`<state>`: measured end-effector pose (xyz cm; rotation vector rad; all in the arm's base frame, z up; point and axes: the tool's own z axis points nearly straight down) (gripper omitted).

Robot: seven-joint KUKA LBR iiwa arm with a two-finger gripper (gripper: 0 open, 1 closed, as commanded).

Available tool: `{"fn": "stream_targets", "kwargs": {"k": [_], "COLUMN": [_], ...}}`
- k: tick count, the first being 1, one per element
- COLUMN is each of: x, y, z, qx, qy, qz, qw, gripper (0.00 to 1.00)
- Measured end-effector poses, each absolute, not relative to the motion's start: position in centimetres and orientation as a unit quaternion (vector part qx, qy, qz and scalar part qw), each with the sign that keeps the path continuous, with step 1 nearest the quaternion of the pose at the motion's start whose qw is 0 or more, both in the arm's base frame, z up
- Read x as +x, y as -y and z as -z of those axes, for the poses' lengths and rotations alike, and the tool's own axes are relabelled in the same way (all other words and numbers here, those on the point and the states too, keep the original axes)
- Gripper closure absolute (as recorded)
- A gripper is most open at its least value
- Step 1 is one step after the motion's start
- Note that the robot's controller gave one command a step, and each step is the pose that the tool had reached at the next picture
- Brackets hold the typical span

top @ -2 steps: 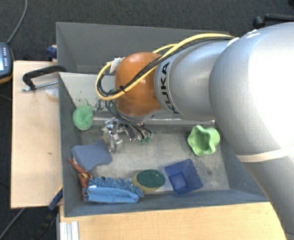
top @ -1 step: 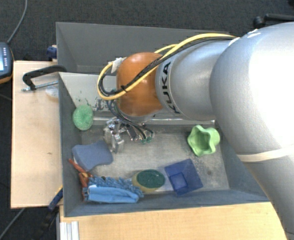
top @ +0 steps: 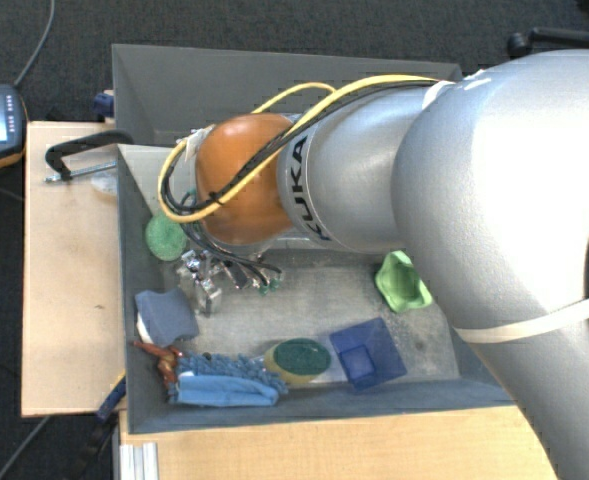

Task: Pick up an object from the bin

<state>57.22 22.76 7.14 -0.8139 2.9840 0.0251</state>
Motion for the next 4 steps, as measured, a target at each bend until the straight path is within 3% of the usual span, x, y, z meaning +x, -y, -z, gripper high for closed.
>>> {"fn": "stream_targets", "kwargs": {"k": [1, 2, 3, 4], "x": [57.3, 56.1, 54.2, 57.2], "y": [-22.7, -23.1, -20.9, -22.8], "z": [-7.1, -7.1, -7.1, -7.1], "qx": [-0.262, -0.205, -0.17, -0.237], "qy": [-0.965, -0.978, -0.985, -0.971], "qz": [-0.008, -0.01, -0.011, -0.011], "qw": [0.024, 0.026, 0.025, 0.029], "gripper": [0.0, 0.0, 0.0, 0.0]}}
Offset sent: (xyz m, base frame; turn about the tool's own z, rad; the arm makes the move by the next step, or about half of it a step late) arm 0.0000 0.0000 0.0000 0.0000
